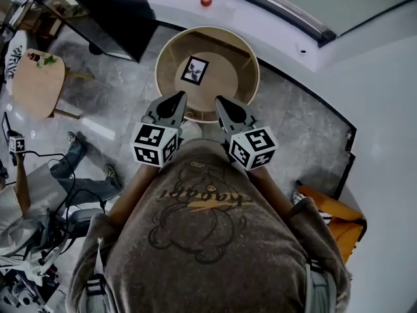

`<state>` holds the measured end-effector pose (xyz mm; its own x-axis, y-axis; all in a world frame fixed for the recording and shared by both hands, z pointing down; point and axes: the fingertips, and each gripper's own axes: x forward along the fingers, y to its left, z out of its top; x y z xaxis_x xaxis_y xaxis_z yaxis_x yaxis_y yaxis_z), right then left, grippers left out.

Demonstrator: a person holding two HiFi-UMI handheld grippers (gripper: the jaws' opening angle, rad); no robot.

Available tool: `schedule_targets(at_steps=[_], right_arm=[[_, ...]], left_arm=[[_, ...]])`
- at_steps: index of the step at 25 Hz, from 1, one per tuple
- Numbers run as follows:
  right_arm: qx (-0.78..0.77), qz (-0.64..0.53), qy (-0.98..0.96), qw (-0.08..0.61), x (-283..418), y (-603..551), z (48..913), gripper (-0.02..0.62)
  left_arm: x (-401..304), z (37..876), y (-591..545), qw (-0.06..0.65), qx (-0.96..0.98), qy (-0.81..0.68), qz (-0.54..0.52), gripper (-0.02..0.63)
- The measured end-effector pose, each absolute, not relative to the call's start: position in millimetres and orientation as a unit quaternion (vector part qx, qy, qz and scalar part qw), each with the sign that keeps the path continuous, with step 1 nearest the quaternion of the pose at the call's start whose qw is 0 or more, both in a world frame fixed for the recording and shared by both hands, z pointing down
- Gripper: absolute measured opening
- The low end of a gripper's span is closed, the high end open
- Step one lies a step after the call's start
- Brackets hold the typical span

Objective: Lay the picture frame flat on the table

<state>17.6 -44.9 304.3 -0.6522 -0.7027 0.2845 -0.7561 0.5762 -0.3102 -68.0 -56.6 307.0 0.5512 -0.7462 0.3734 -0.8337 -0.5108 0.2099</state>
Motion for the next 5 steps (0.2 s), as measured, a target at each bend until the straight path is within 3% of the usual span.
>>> schedule_targets(at_steps=[5], right_arm=[[0.41,0.201,-0.888,0.063,44,-18,303,0.018]], left_arm=[[-42,307,-29,0.182,0.86,-0.462,0.119,0.018]])
